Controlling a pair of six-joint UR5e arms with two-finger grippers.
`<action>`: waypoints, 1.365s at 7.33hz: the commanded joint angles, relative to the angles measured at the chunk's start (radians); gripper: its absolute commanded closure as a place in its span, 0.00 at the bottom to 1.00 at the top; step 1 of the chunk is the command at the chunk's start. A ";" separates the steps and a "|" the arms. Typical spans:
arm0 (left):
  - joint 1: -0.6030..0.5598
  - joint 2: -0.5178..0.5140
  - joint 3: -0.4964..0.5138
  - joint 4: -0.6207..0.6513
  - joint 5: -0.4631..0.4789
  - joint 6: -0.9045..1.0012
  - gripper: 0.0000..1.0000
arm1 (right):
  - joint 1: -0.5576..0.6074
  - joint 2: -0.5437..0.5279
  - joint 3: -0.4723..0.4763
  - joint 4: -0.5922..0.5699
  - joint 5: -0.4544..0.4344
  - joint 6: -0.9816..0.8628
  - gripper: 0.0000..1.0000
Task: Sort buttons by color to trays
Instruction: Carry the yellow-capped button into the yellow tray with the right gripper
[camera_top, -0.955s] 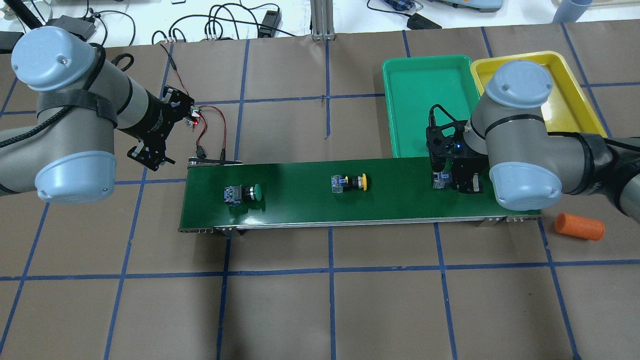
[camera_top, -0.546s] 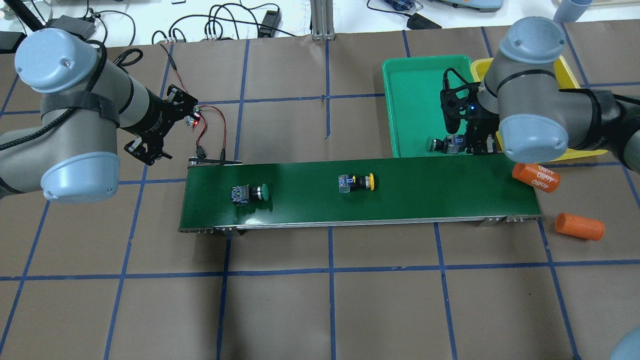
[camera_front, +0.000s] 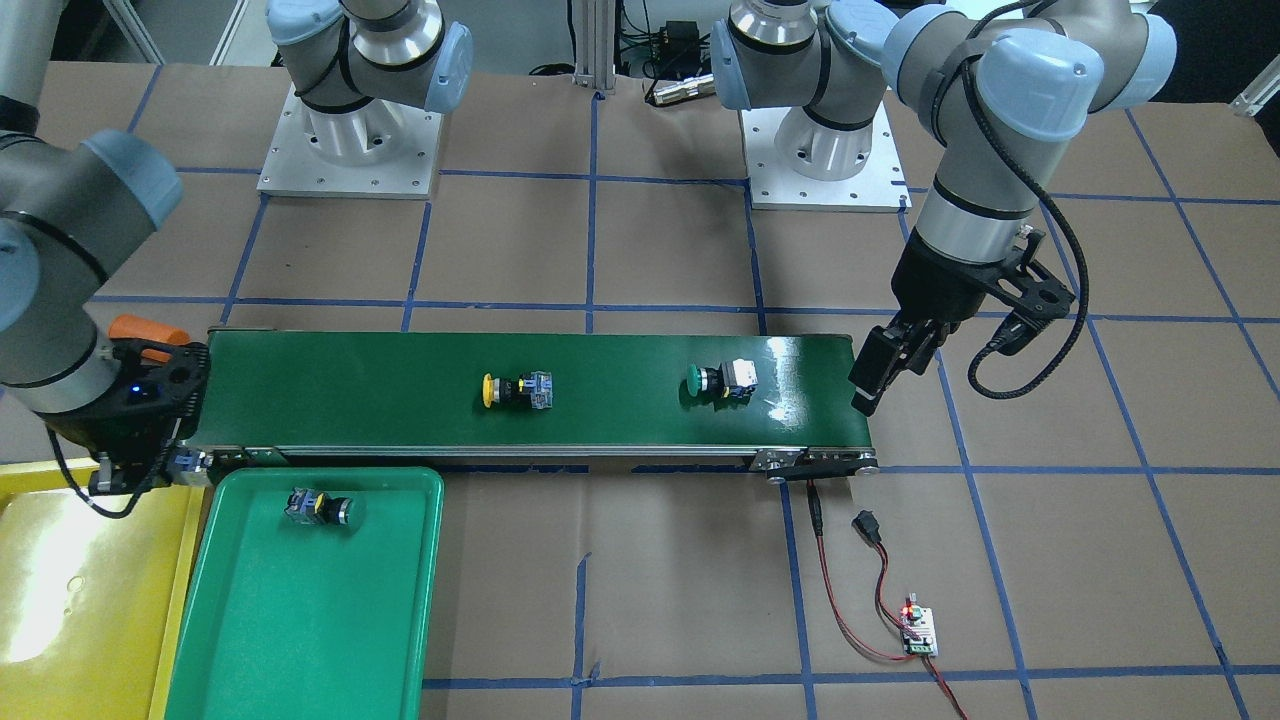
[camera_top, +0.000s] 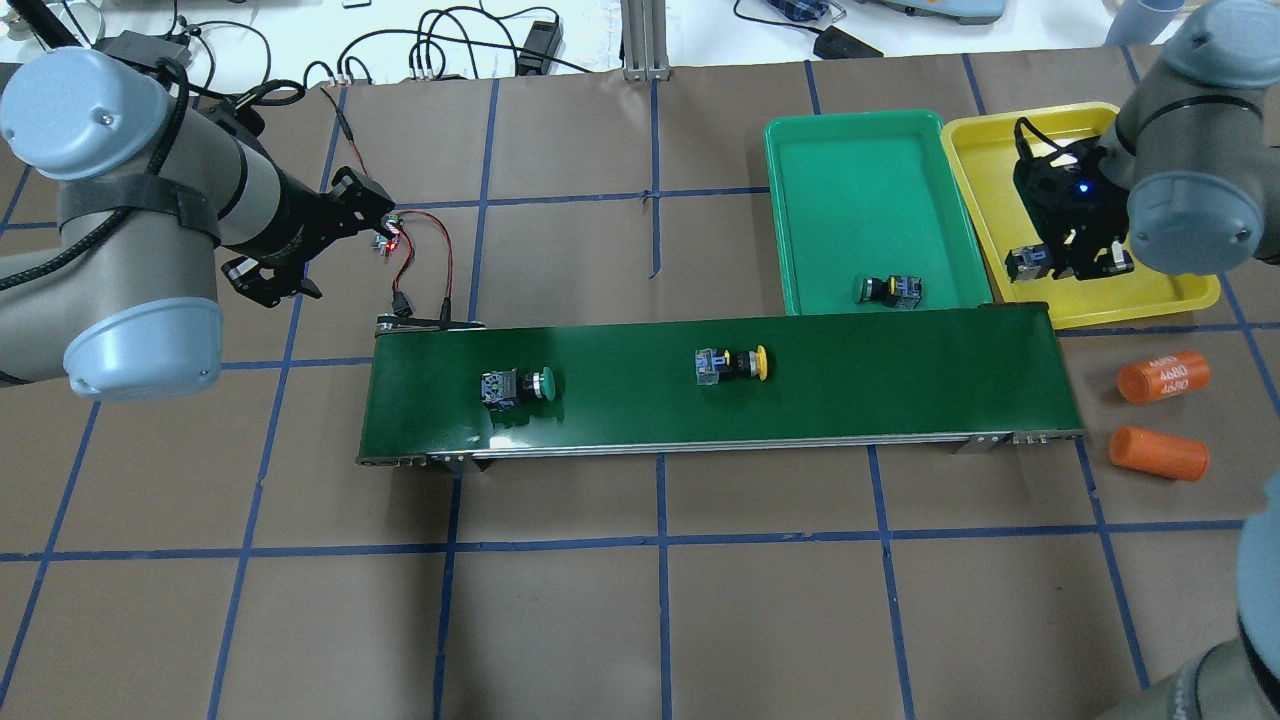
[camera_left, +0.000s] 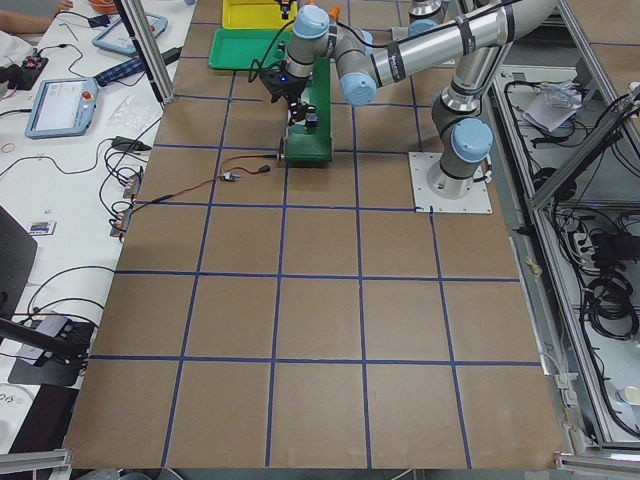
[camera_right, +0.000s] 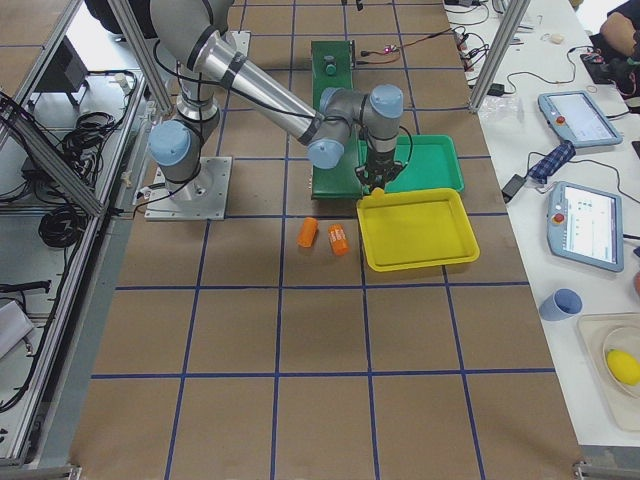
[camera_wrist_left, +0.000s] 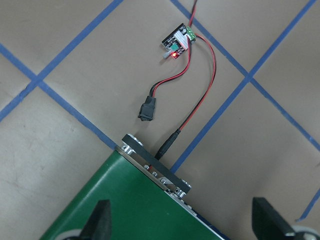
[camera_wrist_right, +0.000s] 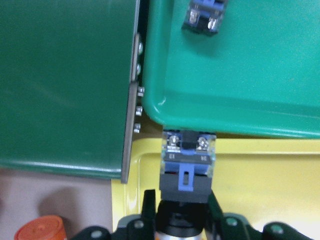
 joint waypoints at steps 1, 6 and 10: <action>-0.028 -0.006 0.047 -0.043 -0.001 0.085 0.00 | -0.089 0.040 -0.014 -0.007 0.053 -0.095 0.46; -0.114 -0.024 0.235 -0.455 -0.087 0.092 0.00 | -0.088 0.014 -0.002 0.008 0.108 -0.086 0.35; -0.123 -0.060 0.422 -0.668 -0.081 0.323 0.00 | -0.048 -0.137 0.056 0.134 0.138 0.018 0.20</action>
